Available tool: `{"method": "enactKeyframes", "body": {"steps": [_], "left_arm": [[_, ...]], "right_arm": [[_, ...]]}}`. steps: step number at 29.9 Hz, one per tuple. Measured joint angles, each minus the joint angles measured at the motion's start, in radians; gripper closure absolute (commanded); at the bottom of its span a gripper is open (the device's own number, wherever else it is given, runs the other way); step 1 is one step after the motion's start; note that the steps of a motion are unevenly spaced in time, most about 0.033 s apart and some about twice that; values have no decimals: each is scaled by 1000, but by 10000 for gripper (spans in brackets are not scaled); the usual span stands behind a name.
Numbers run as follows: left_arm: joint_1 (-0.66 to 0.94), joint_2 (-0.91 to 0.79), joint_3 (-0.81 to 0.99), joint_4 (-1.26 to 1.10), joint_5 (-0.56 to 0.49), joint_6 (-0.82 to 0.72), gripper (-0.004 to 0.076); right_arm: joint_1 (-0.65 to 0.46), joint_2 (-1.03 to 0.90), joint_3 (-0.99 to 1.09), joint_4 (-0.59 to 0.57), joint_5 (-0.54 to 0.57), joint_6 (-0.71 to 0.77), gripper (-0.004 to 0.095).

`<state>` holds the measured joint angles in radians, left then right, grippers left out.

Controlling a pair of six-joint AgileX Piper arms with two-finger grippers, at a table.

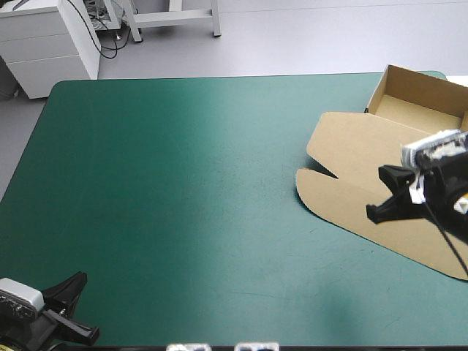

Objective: Fold the box

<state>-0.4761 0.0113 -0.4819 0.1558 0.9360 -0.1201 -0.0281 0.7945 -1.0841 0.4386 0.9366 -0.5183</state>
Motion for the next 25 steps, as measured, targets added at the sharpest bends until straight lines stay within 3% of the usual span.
{"method": "enactKeyframes", "body": {"steps": [5, 11, 18, 25], "left_arm": [[0, 0, 0, 0, 0, 0, 731], [0, 0, 0, 0, 0, 0, 731], [0, 0, 0, 0, 1, 0, 731], [0, 0, 0, 0, 1, 0, 731]], "right_arm": [[0, -239, 255, -109, -138, 49, 912], [0, -461, 480, -152, -201, 96, 912], [0, -673, 666, -254, -218, 198, 912], [0, -802, 691, -301, -228, 249, 912]]}}
